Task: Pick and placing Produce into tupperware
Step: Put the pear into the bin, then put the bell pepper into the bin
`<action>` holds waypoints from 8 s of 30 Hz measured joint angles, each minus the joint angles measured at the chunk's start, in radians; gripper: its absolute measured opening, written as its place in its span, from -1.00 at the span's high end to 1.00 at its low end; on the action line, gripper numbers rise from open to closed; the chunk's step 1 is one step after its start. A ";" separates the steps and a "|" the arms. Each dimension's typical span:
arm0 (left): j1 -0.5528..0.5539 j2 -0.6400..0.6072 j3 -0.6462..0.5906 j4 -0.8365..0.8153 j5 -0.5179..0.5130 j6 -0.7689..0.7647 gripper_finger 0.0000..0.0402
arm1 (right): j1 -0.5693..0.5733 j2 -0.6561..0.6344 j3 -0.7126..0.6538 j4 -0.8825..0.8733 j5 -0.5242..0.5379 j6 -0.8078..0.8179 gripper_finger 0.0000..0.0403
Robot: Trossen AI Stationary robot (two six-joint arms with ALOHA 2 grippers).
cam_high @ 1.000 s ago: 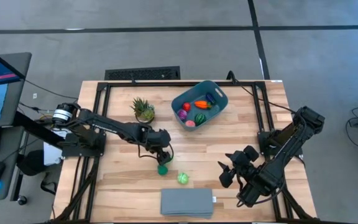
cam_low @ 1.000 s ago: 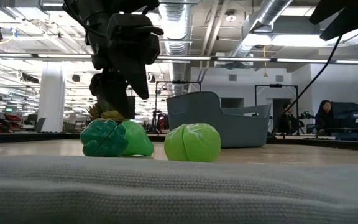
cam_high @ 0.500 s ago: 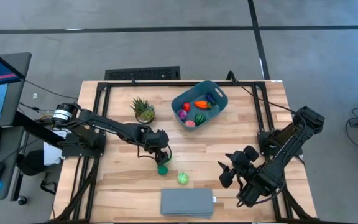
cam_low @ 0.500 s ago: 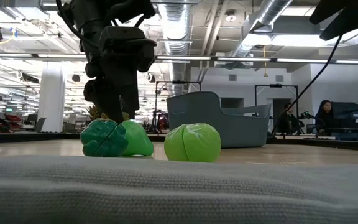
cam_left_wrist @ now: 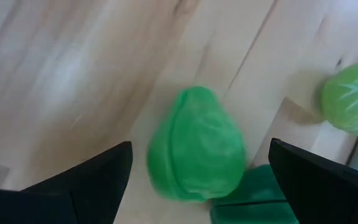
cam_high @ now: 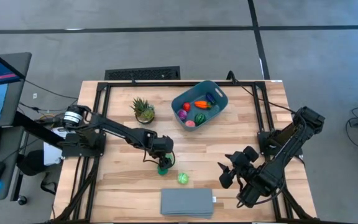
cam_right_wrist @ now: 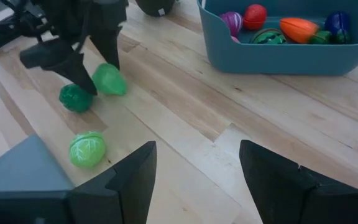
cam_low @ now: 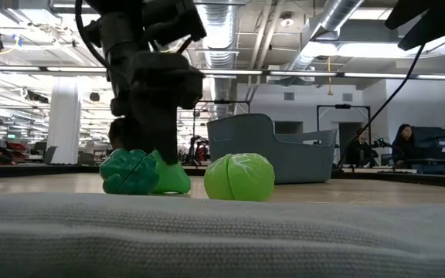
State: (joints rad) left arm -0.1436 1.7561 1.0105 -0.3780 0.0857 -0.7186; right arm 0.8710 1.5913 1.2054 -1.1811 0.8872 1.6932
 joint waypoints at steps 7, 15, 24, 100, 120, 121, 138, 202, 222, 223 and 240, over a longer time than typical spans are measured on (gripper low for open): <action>0.013 -0.002 0.001 -0.008 -0.012 0.016 -0.81 | 0.019 0.000 0.000 0.009 -0.010 0.000 -0.27; 0.011 -0.002 0.001 -0.004 -0.015 0.016 -0.81 | 0.017 0.000 0.000 -0.013 -0.010 0.000 -0.27; -0.014 0.056 0.019 0.021 -0.021 0.006 -0.81 | 0.006 0.000 0.000 -0.014 -0.003 0.002 -0.27; -0.021 0.078 0.075 -0.033 -0.060 0.052 -0.09 | 0.012 0.000 0.000 0.008 -0.005 -0.001 -0.27; -0.020 0.077 0.096 -0.049 -0.056 0.054 -0.09 | 0.012 0.000 0.000 0.008 -0.005 -0.001 -0.27; -0.021 0.077 0.109 -0.058 -0.057 0.060 -0.09 | 0.012 0.000 0.000 0.008 -0.005 -0.001 -0.27; -0.007 0.076 0.427 -0.289 -0.166 0.243 -0.08 | 0.012 0.000 0.000 0.008 -0.005 -0.001 -0.27; 0.545 0.318 0.708 -0.129 0.106 0.487 -0.08 | 0.044 0.000 0.001 0.059 -0.004 0.061 -0.27; 0.531 0.371 0.740 -0.146 0.090 0.496 -0.19 | 0.044 0.001 0.001 0.061 0.000 0.061 -0.27; 0.530 0.371 0.740 -0.151 0.090 0.497 -0.21 | 0.044 0.001 0.001 0.061 0.000 0.061 -0.27; 0.518 0.371 0.743 -0.146 0.091 0.543 -0.32 | 0.044 0.001 0.001 0.071 0.000 0.061 -0.27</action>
State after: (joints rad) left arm 0.3744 2.1269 1.7538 -0.5243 0.1772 -0.1760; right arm 0.9146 1.5921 1.2060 -1.1102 0.8875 1.7542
